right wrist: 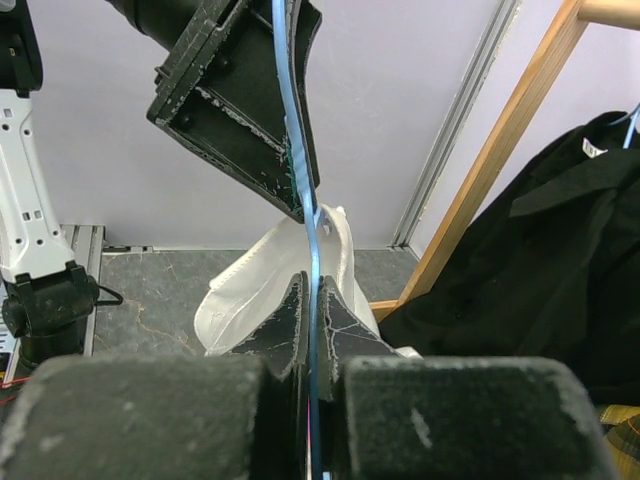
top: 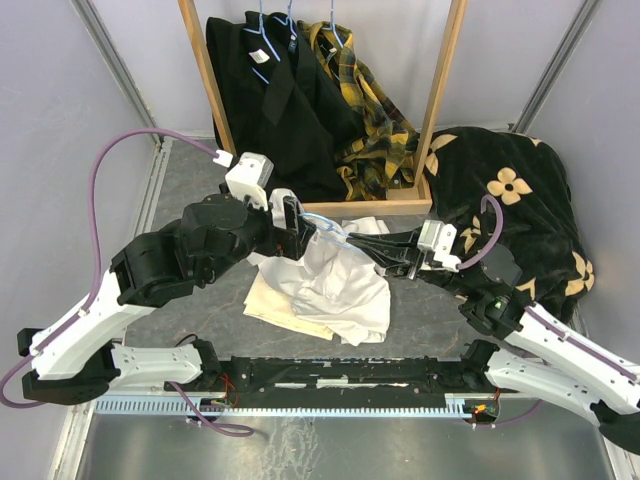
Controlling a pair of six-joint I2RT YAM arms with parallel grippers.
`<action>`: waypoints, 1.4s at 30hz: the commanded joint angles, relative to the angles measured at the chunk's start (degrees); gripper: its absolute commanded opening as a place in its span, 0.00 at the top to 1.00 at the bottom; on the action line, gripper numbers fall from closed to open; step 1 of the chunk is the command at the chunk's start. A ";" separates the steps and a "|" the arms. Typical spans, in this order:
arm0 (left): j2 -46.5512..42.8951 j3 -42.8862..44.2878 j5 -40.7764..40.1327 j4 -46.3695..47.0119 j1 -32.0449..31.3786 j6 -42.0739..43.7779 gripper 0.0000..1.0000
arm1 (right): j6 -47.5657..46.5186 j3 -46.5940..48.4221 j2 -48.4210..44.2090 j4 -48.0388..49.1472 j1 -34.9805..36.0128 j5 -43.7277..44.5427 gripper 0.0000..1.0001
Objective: Place the shirt on the hanger
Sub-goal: Hang the shirt on the hanger.
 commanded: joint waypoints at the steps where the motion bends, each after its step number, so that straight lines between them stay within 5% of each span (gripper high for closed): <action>1: -5.47 3.81 -13.62 9.93 1.13 -3.87 0.01 | 0.61 -1.07 -2.08 -7.57 -0.71 1.52 1.00; 13: -13.66 -6.24 -14.82 27.91 1.10 -6.94 0.02 | -0.84 -0.35 -4.77 -12.37 -0.62 3.28 1.00; 20: -17.90 -18.95 -0.48 44.57 1.14 3.45 0.01 | 10.03 2.50 -4.17 -5.67 -0.56 4.45 1.00; 24: -18.50 -19.89 1.75 46.05 1.15 6.57 0.01 | 9.29 2.93 -5.71 -6.54 -0.53 5.63 1.00; 29: -20.20 -18.57 7.66 43.64 1.15 12.91 0.00 | 7.50 1.98 -6.99 -9.46 -0.53 5.48 1.00; 35: -19.94 -11.84 9.19 26.92 1.15 19.62 0.06 | 9.97 -3.73 -6.48 -1.57 -0.52 7.03 1.00; 42: -18.26 -7.52 -3.87 8.63 1.15 17.82 0.11 | 14.14 -8.10 -4.11 6.54 -0.53 9.15 1.00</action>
